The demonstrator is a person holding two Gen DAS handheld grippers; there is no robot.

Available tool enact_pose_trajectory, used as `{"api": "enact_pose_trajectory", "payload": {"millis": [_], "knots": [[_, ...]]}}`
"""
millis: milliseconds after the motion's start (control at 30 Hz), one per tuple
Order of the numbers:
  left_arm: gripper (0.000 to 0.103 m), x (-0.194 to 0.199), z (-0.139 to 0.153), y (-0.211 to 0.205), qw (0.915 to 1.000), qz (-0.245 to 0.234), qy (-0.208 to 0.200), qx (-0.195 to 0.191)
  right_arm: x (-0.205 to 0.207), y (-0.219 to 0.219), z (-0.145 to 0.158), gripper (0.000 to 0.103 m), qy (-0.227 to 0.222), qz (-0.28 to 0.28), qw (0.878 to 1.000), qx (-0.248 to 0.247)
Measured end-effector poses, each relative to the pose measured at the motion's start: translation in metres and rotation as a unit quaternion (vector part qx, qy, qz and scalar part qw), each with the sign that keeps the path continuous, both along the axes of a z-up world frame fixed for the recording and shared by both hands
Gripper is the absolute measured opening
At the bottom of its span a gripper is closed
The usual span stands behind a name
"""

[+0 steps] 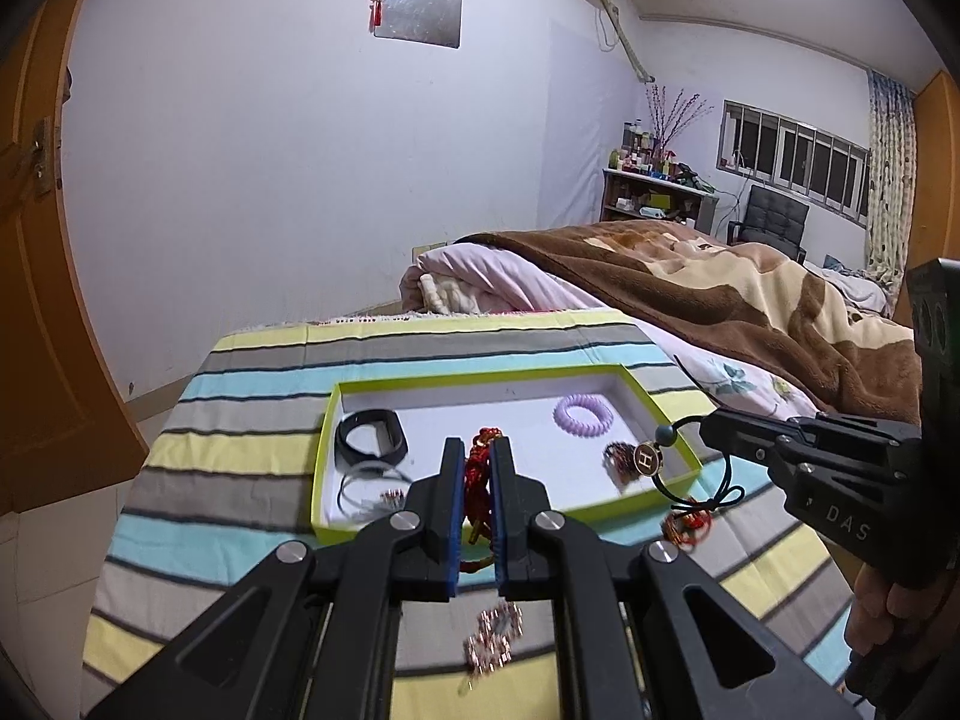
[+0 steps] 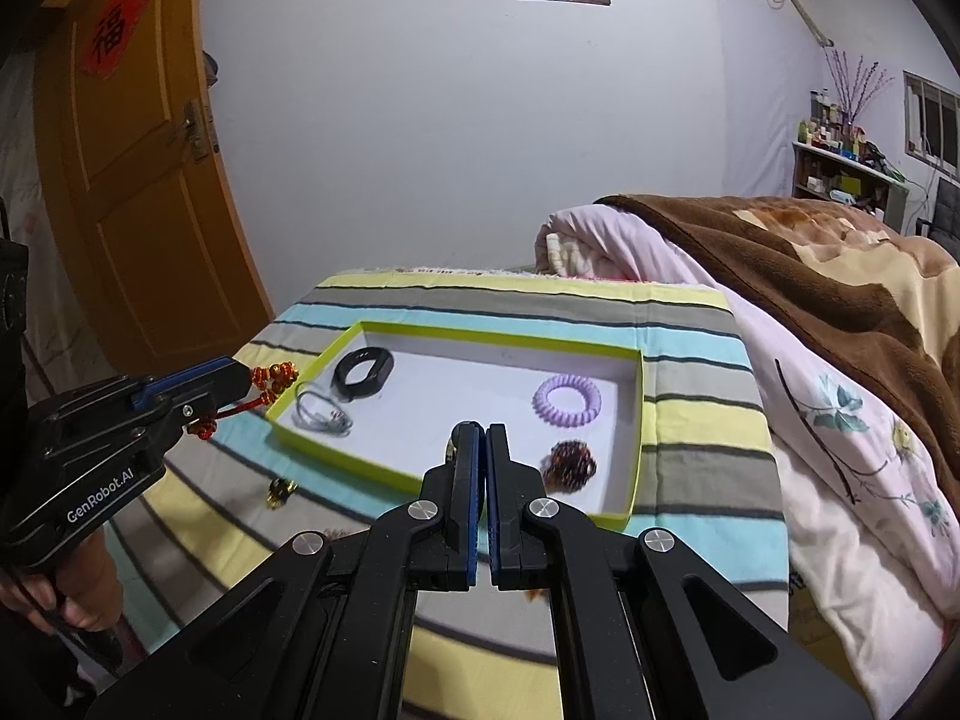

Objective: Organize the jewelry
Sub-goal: 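Carry the red tassel with the left tool while the right tool carries the black cord toward the box, then lower both tools into the lime-green box and open them to release the items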

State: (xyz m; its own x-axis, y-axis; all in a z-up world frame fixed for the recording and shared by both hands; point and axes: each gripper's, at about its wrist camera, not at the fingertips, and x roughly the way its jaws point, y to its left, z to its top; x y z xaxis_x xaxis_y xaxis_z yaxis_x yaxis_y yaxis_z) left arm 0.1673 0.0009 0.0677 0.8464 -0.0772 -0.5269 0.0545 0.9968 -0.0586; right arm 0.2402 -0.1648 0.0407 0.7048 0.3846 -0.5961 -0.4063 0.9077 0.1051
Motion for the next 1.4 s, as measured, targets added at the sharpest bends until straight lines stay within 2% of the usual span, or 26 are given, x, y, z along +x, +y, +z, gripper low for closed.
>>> {"api": "enact_pose_trajectory", "payload": {"millis": [433,733,967,1267,1300,1400], "knots": [[0.008,0.065,-0.012,0.004,1.0000,0.003,0.006,0.002,0.065,0.013,-0.024,0.002,0.023,0.003,1.000,-0.003],[0.008,0.101,-0.040,0.012,0.9992,0.012,0.039,0.002,0.107,0.017,-0.050,0.001,0.057,0.002,0.998,-0.003],[0.008,0.123,-0.062,0.011,0.9977,0.015,0.066,0.000,0.127,0.024,-0.071,0.001,0.076,0.006,0.997,-0.011],[0.009,0.137,-0.076,0.009,0.9965,0.004,0.083,0.000,0.139,0.020,-0.081,0.002,0.088,-0.010,0.996,-0.027],[0.009,0.138,-0.077,0.009,0.9963,0.002,0.085,-0.003,0.140,0.019,-0.081,0.003,0.089,-0.012,0.996,-0.027],[0.009,0.137,-0.076,0.008,0.9965,-0.002,0.083,-0.005,0.139,0.016,-0.079,0.014,0.087,-0.015,0.996,-0.024]]}}
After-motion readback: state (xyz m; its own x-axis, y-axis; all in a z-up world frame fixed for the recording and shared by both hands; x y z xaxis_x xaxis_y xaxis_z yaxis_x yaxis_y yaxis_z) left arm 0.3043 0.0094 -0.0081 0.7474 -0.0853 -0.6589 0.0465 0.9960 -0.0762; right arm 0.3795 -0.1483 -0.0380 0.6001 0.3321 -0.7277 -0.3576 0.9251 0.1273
